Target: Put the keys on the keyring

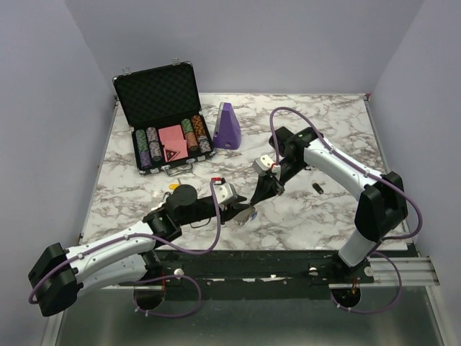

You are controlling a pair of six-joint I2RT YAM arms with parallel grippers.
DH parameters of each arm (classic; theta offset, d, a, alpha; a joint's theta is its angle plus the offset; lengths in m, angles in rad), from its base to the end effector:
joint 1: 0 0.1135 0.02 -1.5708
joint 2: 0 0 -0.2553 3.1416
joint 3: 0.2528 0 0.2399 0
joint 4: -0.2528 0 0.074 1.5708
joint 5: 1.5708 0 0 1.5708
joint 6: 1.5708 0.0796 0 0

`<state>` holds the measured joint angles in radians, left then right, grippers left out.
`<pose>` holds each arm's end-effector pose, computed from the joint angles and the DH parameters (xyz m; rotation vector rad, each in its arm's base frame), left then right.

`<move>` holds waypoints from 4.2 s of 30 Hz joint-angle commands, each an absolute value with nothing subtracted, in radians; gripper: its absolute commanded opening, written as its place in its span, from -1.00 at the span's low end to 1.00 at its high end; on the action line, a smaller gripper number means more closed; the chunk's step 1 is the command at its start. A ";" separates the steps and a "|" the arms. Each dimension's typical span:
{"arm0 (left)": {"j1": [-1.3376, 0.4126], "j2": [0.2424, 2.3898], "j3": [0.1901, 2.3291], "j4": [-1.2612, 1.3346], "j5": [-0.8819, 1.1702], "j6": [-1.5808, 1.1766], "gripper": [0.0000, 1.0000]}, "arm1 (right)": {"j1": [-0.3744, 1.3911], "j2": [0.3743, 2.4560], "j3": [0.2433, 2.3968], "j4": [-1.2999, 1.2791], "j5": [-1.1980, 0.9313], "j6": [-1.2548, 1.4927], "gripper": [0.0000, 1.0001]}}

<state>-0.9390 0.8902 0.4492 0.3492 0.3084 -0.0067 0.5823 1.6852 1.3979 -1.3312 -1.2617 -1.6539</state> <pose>0.1247 -0.2114 0.2533 0.9993 1.4389 -0.9606 0.1957 0.2196 0.2608 -1.9257 0.9785 1.3827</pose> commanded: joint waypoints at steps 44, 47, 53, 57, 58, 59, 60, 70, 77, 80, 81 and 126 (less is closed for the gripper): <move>-0.942 0.767 0.275 0.655 0.371 -0.164 -1.00 | 0.565 1.582 1.302 -1.075 -1.378 -1.065 -0.08; -0.940 0.772 0.273 0.664 0.382 -0.166 -1.00 | 0.572 1.591 1.296 -1.052 -1.378 -1.046 -0.08; -0.940 0.796 0.282 0.676 0.400 -0.169 -1.00 | 0.584 1.601 1.307 -1.066 -1.393 -1.058 -0.09; -0.940 0.807 0.281 0.680 0.400 -0.169 -1.00 | 0.587 1.597 1.305 -1.069 -1.397 -1.062 -0.18; -0.939 0.808 0.285 0.680 0.397 -0.169 -1.00 | 0.589 1.597 1.304 -1.068 -1.399 -1.062 -0.23; -0.939 0.811 0.287 0.677 0.394 -0.169 -1.00 | 0.592 1.595 1.302 -1.068 -1.401 -1.060 -0.26; -0.939 0.813 0.290 0.673 0.394 -0.169 -1.00 | 0.598 1.597 1.301 -1.068 -1.397 -1.060 -0.28; -0.931 0.813 0.295 0.663 0.382 -0.183 -1.00 | 0.629 1.597 1.290 -1.040 -1.347 -1.051 -0.68; -0.928 0.799 0.285 0.660 0.377 -0.192 -1.00 | 0.630 1.583 1.292 -1.042 -1.318 -1.060 -0.99; -0.923 0.795 0.284 0.650 0.354 -0.202 -1.00 | 0.632 1.578 1.302 -1.060 -1.319 -1.068 -0.99; -0.923 0.790 0.285 0.641 0.342 -0.215 -0.94 | 0.632 1.577 1.305 -1.057 -1.316 -1.060 -0.99; -0.884 0.865 0.405 0.428 0.406 -0.233 -0.40 | 0.632 1.540 1.276 -0.882 -1.233 -0.833 -0.99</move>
